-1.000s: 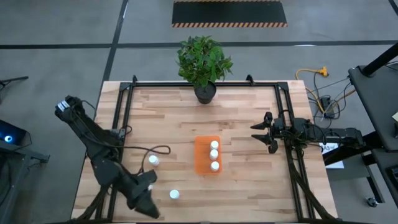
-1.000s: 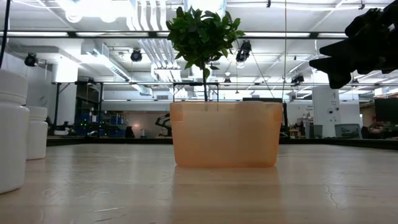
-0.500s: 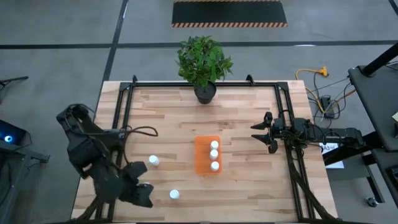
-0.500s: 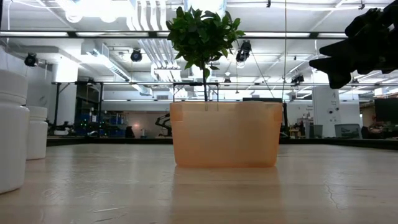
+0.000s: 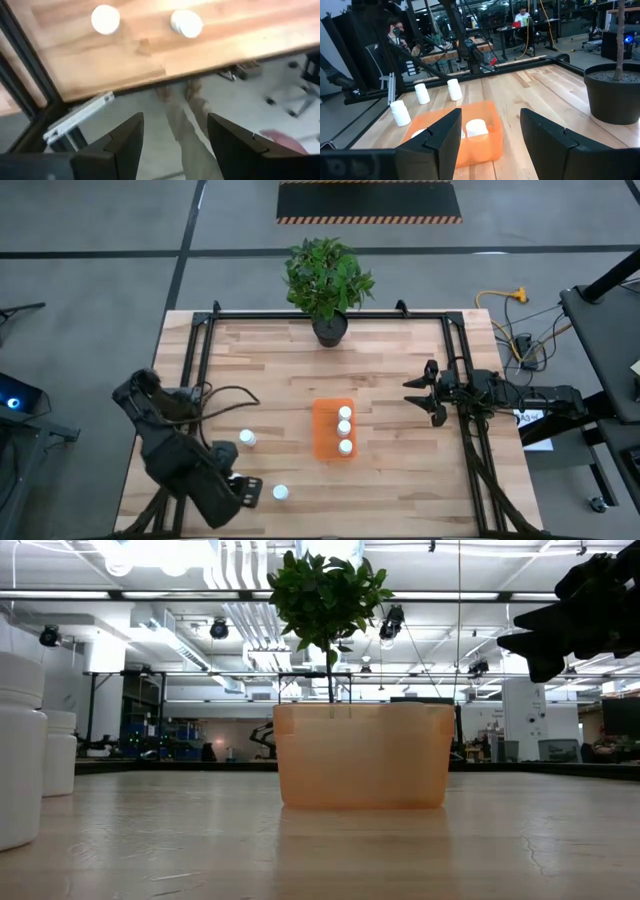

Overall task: Pick and place pill bottles into a basket
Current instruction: Put the white pill bottle into the orange bin

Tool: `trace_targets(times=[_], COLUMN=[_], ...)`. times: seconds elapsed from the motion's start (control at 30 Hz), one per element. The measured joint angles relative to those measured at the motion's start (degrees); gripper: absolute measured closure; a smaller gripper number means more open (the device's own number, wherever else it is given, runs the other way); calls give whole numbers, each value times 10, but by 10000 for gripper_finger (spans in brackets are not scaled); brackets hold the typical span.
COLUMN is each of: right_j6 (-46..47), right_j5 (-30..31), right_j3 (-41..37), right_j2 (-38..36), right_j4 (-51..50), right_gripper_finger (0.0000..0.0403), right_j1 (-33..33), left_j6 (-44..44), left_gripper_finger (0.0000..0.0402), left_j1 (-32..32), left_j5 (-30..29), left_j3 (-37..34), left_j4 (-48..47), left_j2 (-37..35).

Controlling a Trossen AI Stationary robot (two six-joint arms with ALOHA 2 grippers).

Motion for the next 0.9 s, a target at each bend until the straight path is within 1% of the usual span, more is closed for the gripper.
trace_targets(times=[0.17, 0.37, 0.53, 0.63, 0.8, 0.9], right_j6=[0, 0, 0, 0, 0, 0], right_j5=[2, 3, 3, 3, 3, 3], right_j3=[0, 0, 0, 0, 0, 0], right_j2=[0, 0, 0, 0, 0, 0], right_j4=[0, 0, 0, 0, 0, 0], right_gripper_finger=[211, 211, 211, 211, 211, 211], right_j1=[0, 0, 0, 0, 0, 0], left_j6=[-26, -67, -70, -52, 47, 70], left_gripper_finger=[201, 201, 201, 201, 201, 201], left_j1=[2, 2, 2, 2, 2, 2], left_j5=[5, 3, 6, 7, 7, 6], left_j3=[-44, -91, -122, -128, -128, -128], left_j4=[-5, -3, -4, -4, 2, 13], left_j2=[2, -11, -23, -29, -29, -29])
